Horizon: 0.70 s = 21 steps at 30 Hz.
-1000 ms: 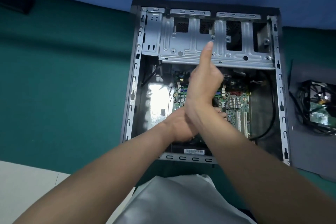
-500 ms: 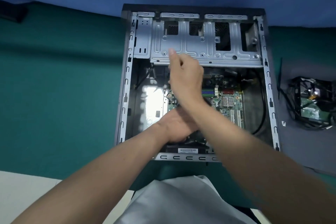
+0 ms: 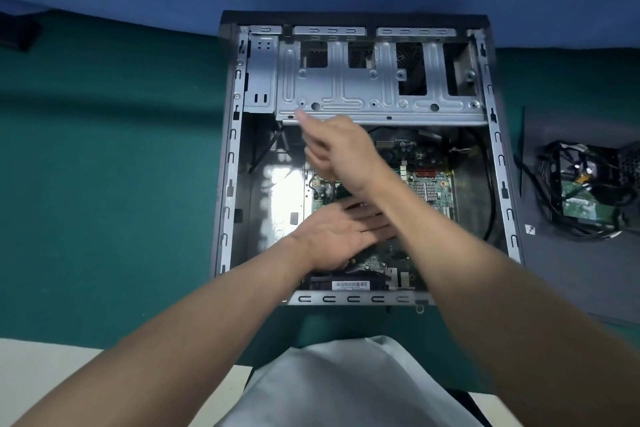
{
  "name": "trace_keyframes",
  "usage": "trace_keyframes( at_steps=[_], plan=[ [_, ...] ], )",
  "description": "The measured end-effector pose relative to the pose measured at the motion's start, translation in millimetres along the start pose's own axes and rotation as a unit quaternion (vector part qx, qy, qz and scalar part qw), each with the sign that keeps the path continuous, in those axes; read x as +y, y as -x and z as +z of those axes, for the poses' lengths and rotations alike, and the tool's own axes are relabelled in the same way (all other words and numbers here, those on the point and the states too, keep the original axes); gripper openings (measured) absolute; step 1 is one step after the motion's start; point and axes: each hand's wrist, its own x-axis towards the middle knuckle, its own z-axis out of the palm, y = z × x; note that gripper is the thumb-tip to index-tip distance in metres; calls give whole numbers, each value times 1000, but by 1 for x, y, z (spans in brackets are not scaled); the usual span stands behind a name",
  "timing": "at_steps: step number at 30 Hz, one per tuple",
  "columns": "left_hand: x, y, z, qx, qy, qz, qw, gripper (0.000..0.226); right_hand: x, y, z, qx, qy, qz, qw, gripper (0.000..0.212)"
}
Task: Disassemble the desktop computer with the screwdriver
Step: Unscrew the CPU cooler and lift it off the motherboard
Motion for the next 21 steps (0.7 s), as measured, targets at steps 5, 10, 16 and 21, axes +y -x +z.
trace_keyframes(
  at_steps=[5,10,16,21],
  plan=[
    [3,-4,-9,-33,6,10,999,60,-8,-1,-10,119,204,19,972,55],
    [3,-5,-7,-66,73,-27,995,66,4,4,28,430,-38,15,902,55],
    [-2,-7,-12,-58,-5,30,998,69,9,2,1,81,-92,-17,992,67],
    [-3,-3,1,-99,2,13,995,67,-8,-6,-21,-61,105,43,992,56]
  ],
)
